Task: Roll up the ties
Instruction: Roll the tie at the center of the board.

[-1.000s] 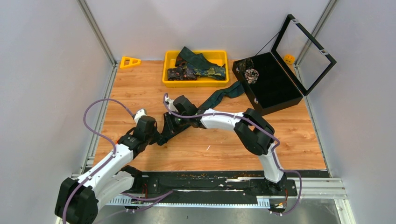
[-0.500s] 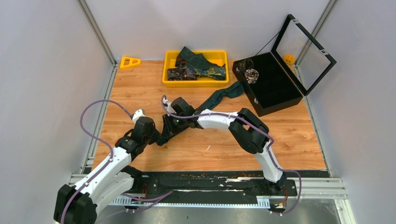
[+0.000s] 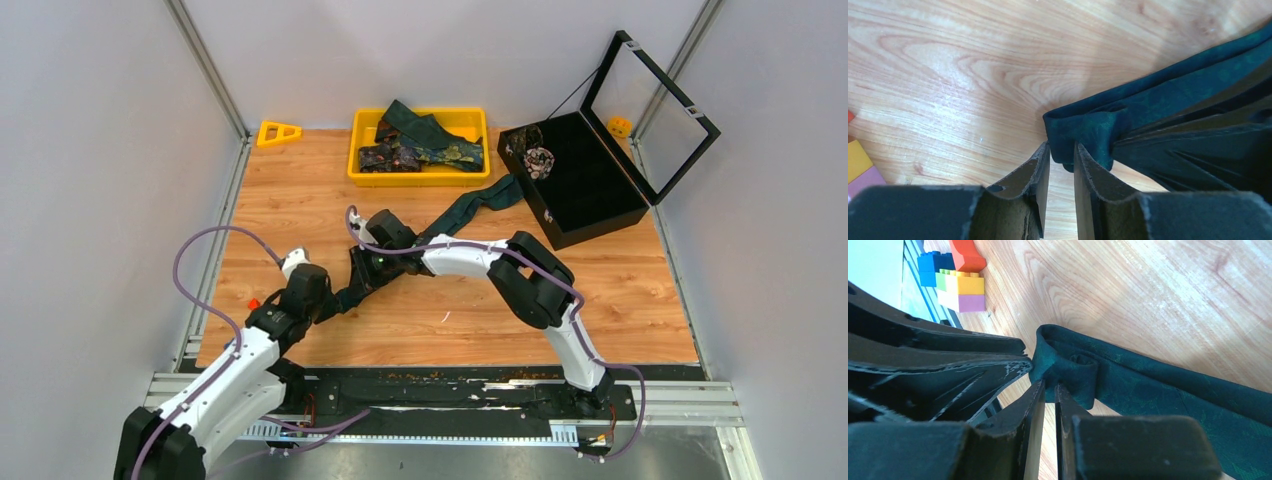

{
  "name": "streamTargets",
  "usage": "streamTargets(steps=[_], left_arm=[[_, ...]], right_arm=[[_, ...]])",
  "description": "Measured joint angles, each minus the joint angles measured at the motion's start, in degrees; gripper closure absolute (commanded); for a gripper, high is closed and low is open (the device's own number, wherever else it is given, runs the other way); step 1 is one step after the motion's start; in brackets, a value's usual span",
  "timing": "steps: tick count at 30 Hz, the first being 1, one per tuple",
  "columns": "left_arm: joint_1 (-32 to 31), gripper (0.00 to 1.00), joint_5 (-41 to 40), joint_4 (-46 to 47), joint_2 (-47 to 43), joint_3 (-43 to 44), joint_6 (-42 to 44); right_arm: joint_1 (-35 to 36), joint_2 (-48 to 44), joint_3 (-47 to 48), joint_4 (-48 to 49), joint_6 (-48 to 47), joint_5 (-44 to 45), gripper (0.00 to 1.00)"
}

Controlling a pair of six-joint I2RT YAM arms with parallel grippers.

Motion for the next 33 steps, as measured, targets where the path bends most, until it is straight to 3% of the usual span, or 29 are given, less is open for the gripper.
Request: streamTargets(steps=[3, 6, 8, 24, 33], left_arm=[[0.0, 0.66, 0.1, 1.4, 2.5, -0.9, 0.4], [0.0, 0.52, 0.6, 3.5, 4.8, -1.1, 1.1], [0.0, 0.49, 0.8, 4.4, 5.7, -1.1, 1.6], [0.0, 0.41, 2.0, 12.3, 3.2, -6.4, 0.0], [0.0, 0.56, 2.2, 18.0, 4.3, -8.3, -0.8]], right_arm=[[-0.3, 0.0, 0.0, 0.0, 0.0, 0.0, 0.85], [-0.6, 0.0, 0.0, 0.0, 0.0, 0.0, 0.85], [-0.9, 0.0, 0.0, -0.1, -0.1, 0.0, 0.85], [-1.4, 0.3, 0.0, -0.2, -0.2, 0.0, 0.85], [-2.1, 1.0, 0.0, -0.2, -0.2, 0.0, 0.85]])
